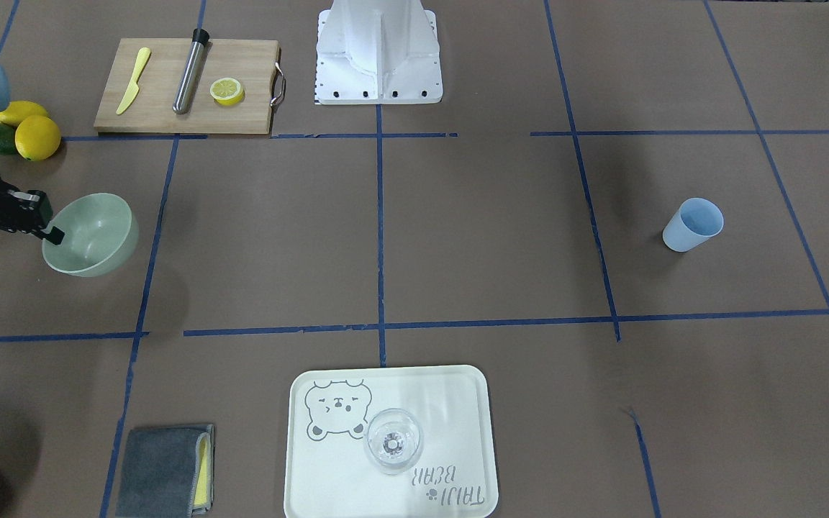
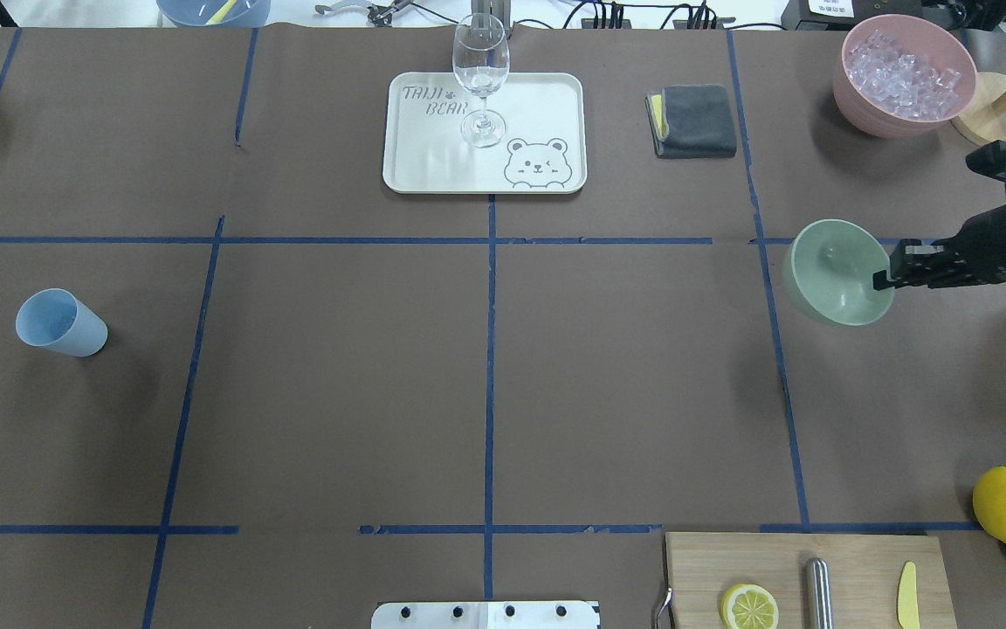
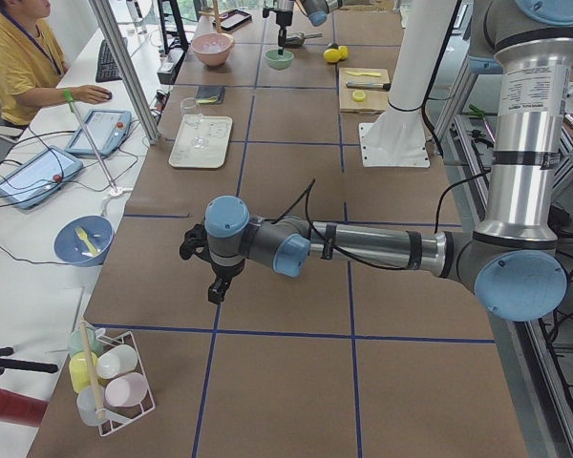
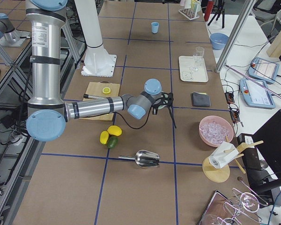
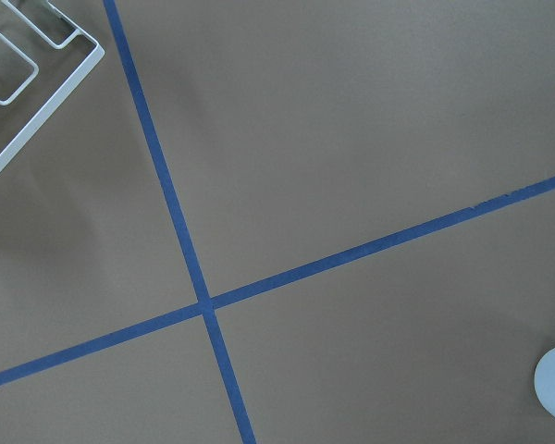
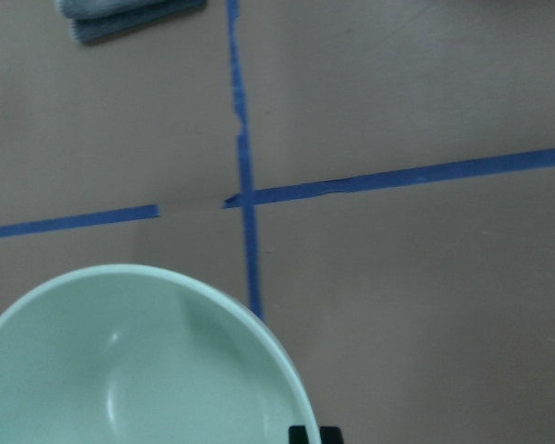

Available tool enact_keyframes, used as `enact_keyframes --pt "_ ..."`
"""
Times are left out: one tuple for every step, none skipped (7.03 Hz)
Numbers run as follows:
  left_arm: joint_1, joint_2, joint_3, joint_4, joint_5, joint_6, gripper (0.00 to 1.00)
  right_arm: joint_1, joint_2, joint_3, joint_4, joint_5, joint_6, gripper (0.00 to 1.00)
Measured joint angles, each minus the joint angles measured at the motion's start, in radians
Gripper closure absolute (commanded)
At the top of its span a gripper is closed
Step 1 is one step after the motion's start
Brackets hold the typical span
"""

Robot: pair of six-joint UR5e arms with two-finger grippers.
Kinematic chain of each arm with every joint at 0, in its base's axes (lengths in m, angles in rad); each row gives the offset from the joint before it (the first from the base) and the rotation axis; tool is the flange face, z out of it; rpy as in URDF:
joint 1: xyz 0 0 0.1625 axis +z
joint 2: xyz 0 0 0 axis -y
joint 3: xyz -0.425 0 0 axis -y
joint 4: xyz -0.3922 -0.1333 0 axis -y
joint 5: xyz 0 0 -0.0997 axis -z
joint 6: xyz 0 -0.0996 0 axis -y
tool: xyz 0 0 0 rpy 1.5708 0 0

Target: Pour ice into bowl

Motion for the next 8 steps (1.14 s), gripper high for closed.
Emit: enact_keyframes --pt "0.000 -0.001 -0.001 0.000 -0.002 0.000 0.00 -0.077 0.072 0.006 -0.007 -0.058 0.121 1.00" --pt "0.000 -0.004 -0.001 0.000 -0.003 -0.001 0.00 -0.168 0.154 0.016 -0.035 -0.128 0.258 1.00" --pt "0.001 -0.008 -0.001 -0.011 -0.003 -0.002 0.00 -0.276 0.253 0.030 -0.106 -0.216 0.381 1.00" --pt "0.001 -0.011 0.000 -0.037 -0.003 -0.005 0.00 -0.380 0.393 0.027 -0.240 -0.318 0.461 1.00" --pt "0.002 -0.012 0.000 -0.061 -0.004 -0.007 0.00 -0.467 0.546 -0.001 -0.383 -0.417 0.508 1.00" --pt "0.004 -0.012 0.000 -0.074 -0.007 -0.013 0.00 -0.533 0.669 -0.060 -0.461 -0.495 0.538 1.00" --pt "0.015 -0.012 0.000 -0.095 -0.018 -0.035 0.00 -0.577 0.759 -0.138 -0.490 -0.545 0.562 1.00" --pt "0.042 -0.012 -0.001 -0.137 -0.030 -0.094 0.00 -0.604 0.806 -0.202 -0.498 -0.567 0.571 1.00"
